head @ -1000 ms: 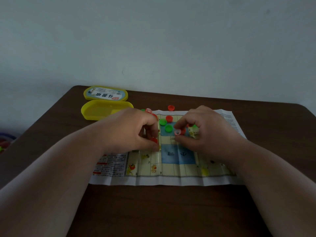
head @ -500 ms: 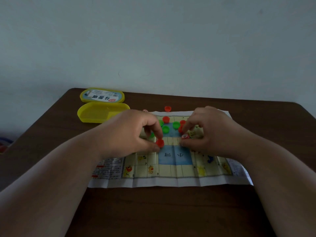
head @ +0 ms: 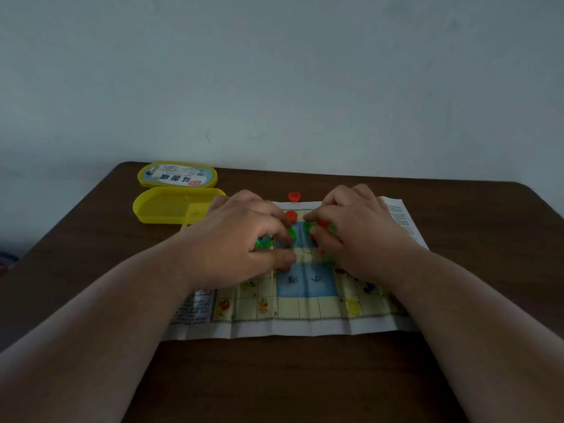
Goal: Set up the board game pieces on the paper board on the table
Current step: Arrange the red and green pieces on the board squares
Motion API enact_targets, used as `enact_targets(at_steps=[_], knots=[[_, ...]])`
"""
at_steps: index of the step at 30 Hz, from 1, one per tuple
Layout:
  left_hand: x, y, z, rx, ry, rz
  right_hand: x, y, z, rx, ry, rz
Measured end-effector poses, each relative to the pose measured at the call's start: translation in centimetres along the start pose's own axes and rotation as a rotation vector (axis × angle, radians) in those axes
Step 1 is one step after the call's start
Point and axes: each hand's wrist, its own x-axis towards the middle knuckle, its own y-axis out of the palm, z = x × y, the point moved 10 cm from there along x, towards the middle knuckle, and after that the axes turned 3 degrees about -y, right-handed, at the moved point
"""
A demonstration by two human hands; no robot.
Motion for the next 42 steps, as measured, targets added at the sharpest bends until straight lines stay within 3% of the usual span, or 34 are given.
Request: enact_targets(at_steps=[13, 19, 23, 29, 35, 42], knots=[[0.1, 0.5, -0.6, 0.047, 0.010, 0.021, -0.1, -0.6, -1.2, 0.076, 0.091, -0.038], [-0.2, -1.5, -0.1, -0.146, -0.019, -0.163, -0.2, -1.3, -0.7, 0.121, 0.052, -0.085], [-0.5, -2.3, 1.2, -0.280, -0.106, -0.236, -0.3, -1.7, -0.6, 0.290, 0.057, -0.113], [-0.7, -2.2, 2.2, -0.332, -0.159, -0.198, -0.8, -1.8, -1.0, 0.631, 0.145, -0.125], [-0.9, -2.9, 3.0, -0.369, -0.164, -0.235, -1.3, -0.5, -2.1, 1.126, 0.342, -0.112], [-1.5, -4.5, 4.6, -0.395, -0.161, -0.280, -1.4, 0.0, -1.4, 1.111, 0.342, -0.046]])
